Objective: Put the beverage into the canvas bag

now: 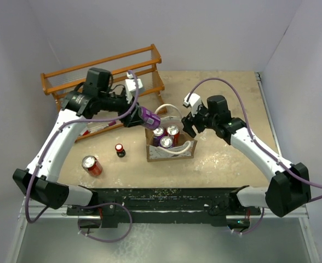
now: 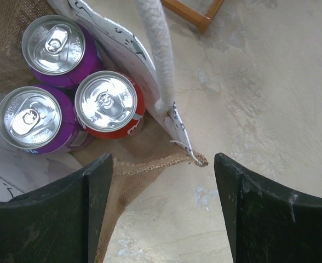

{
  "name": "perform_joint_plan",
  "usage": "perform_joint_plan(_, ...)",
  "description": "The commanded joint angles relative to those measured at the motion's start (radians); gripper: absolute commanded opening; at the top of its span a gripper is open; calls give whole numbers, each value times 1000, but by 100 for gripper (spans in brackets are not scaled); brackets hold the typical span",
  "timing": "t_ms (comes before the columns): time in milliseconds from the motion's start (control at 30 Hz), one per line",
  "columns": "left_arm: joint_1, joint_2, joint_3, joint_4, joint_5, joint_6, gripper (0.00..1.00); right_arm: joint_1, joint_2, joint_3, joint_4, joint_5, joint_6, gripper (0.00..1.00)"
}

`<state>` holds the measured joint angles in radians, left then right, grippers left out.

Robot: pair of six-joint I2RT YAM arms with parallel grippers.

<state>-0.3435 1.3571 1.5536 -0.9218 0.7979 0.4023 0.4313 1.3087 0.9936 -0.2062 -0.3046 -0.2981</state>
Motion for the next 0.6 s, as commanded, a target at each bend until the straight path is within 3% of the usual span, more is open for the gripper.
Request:
perform_joint_plan(0,-108,41,90,123,11,10,0,-8,-38,-28,7,11,-14,75)
perform_joint_plan(267,-260,162,118,133,-39,71,0,-68,-58,-38,7,12,-27,70)
perform_joint_plan(567,-336,245,106,216,-68,81,0,-131,-64,-44,7,-9,-44,63)
